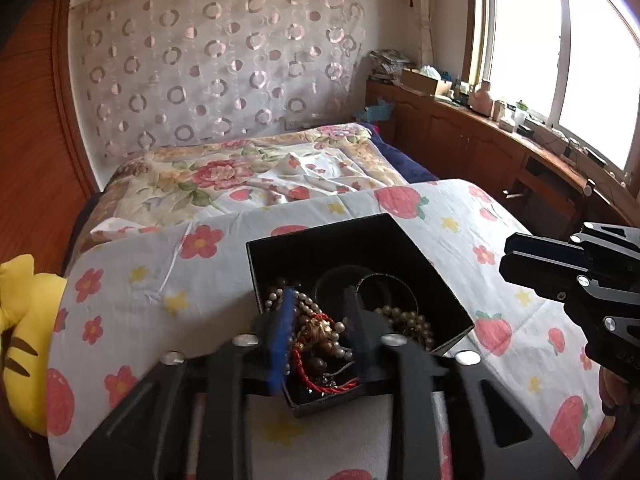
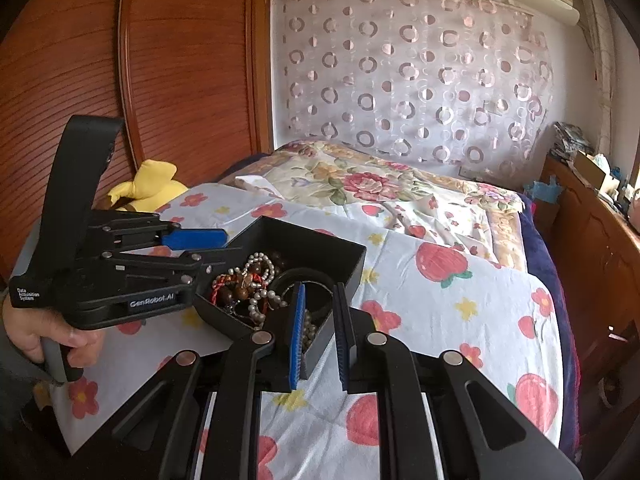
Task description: Organize jewelry
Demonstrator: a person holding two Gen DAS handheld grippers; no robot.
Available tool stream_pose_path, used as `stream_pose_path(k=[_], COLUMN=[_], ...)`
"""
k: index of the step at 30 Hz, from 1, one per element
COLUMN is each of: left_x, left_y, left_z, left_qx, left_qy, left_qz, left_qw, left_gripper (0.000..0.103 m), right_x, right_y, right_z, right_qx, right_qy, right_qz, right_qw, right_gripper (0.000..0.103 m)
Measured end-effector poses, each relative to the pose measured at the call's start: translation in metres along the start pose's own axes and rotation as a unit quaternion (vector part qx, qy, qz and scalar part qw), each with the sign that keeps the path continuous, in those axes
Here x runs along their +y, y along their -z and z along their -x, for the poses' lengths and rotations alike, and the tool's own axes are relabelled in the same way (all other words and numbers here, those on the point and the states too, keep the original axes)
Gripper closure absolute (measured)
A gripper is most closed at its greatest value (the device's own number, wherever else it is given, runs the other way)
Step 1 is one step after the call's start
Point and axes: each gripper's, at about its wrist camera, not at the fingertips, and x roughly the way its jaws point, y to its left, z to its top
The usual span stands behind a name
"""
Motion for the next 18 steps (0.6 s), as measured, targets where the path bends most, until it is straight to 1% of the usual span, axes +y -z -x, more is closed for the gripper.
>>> stream_pose_path(k=[1, 3, 4, 5, 6, 7, 8, 10, 12, 13, 14, 15, 16, 17, 18], left_x=[0.0, 0.0, 0.001, 0.001, 0.001, 0.001, 0.001, -0.001, -0.002, -0.002, -0.002, -0.002, -0.002, -0.003, -0.004], left_y=[0.001, 0.002, 0.004, 0.005, 0.007, 0.009, 0.01, 0.013, 0.015, 0.016, 0.017, 0.018, 0.019, 0.02, 0.021], left_z=[0.002, 0.007, 0.011, 0.016, 0.022, 0.027, 0.033, 0.045, 0.057, 0.064, 0.071, 0.078, 0.083, 0.088, 0.094], left_qx=[-0.004, -0.009, -0.014, -0.02, -0.027, -0.032, -0.04, -0.052, -0.063, -0.07, -0.078, -0.086, -0.092, -0.097, -0.103], left_qy=[-0.002, -0.007, -0.01, -0.011, -0.013, -0.016, -0.019, -0.021, -0.025, -0.028, -0.031, -0.033, -0.035, -0.036, -0.037], left_qz=[0.0, 0.0, 0.001, 0.003, 0.004, 0.004, 0.003, 0.002, 0.003, 0.003, 0.004, 0.004, 0.004, 0.003, 0.003], left_qw=[1.0, 0.9999, 0.9999, 0.9997, 0.9995, 0.9993, 0.999, 0.9984, 0.9977, 0.9971, 0.9965, 0.9957, 0.9952, 0.9946, 0.994], left_gripper=[0.067, 0.058, 0.056, 0.052, 0.044, 0.041, 0.036, 0.029, 0.022, 0.02, 0.017, 0.014, 0.013, 0.009, 0.008], right_x=[0.001, 0.003, 0.004, 0.006, 0.007, 0.008, 0.01, 0.014, 0.016, 0.017, 0.019, 0.02, 0.021, 0.022, 0.024], right_y=[0.0, 0.002, 0.002, 0.003, 0.004, 0.004, 0.004, 0.005, 0.005, 0.005, 0.006, 0.006, 0.006, 0.007, 0.008], right_z=[0.002, 0.007, 0.009, 0.013, 0.017, 0.02, 0.023, 0.032, 0.04, 0.044, 0.049, 0.053, 0.057, 0.061, 0.066], right_qx=[-0.002, -0.008, -0.011, -0.016, -0.02, -0.025, -0.03, -0.041, -0.051, -0.057, -0.062, -0.066, -0.071, -0.076, -0.082], right_qy=[0.0, 0.001, 0.001, 0.001, 0.001, 0.002, 0.004, 0.006, 0.008, 0.01, 0.012, 0.014, 0.017, 0.02, 0.026], right_qz=[-0.002, -0.007, -0.009, -0.011, -0.013, -0.015, -0.017, -0.021, -0.024, -0.027, -0.03, -0.032, -0.035, -0.035, -0.035], right_qw=[1.0, 1.0, 1.0, 1.0, 1.0, 1.0, 0.999, 0.999, 0.998, 0.998, 0.998, 0.997, 0.997, 0.996, 0.996], right_gripper=[0.087, 0.087, 0.087, 0.087, 0.086, 0.083, 0.077, 0.07, 0.067, 0.061, 0.052, 0.047, 0.04, 0.036, 0.035])
